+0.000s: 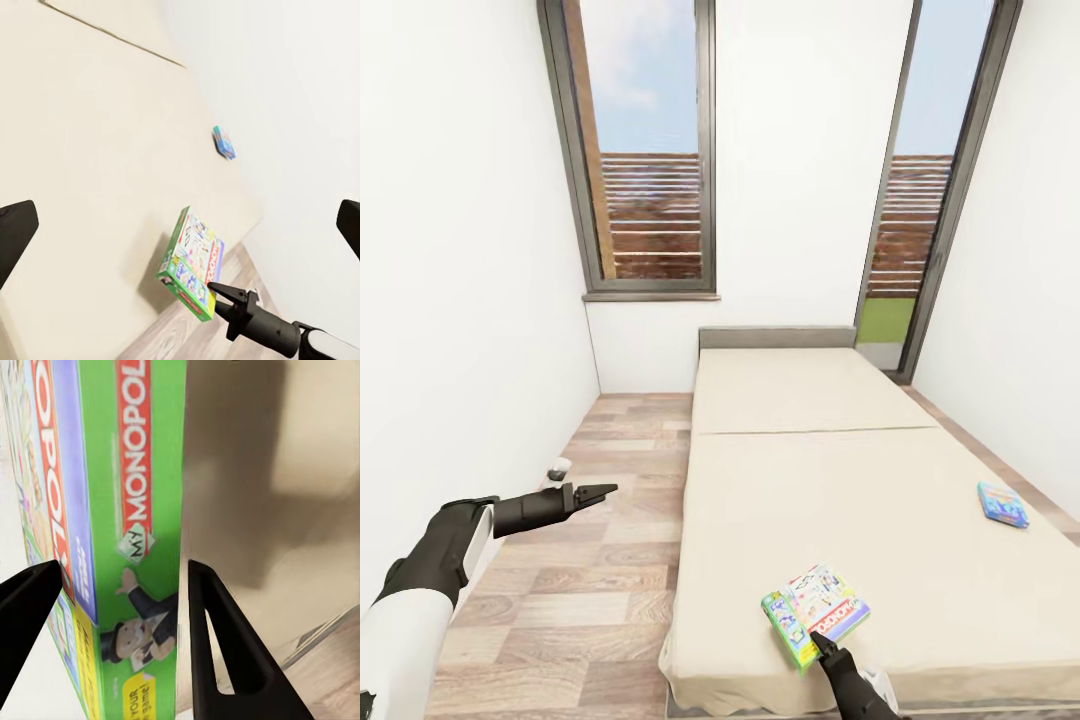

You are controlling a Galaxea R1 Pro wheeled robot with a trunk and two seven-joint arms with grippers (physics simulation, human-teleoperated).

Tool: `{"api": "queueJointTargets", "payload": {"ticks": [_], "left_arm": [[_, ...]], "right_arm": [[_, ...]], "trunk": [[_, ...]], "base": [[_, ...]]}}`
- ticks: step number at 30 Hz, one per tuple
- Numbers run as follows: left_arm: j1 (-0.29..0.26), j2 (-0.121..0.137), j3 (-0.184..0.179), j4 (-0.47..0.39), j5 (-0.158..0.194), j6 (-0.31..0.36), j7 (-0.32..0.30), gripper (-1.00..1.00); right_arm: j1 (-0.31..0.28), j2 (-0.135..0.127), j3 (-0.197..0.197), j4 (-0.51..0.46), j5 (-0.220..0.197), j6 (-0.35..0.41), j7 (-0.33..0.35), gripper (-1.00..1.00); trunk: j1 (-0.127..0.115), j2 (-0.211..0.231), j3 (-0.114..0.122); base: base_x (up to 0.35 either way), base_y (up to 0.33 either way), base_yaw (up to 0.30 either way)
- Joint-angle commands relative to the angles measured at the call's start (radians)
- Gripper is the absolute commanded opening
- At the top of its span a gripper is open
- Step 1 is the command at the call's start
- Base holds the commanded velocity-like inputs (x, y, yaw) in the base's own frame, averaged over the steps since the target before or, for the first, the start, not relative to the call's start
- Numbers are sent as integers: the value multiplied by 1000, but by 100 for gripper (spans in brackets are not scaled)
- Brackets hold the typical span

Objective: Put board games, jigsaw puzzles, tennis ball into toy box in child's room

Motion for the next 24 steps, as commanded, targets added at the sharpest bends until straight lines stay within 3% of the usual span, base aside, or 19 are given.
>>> {"api": "queueJointTargets", "payload": {"ticks": [1,24], "left_arm": [[-1,-1,3,0,-7,11,-6,100],[-1,-1,2,0,-8,11,-5,100]], "right_arm": [[0,0,-4,0,-7,12,2,-100],[0,1,-6,-4,-12,10,3,-100]], "trunk": [[-4,7,2],[-92,168,74]], "base": [[0,0,0],[0,0,0]]}}
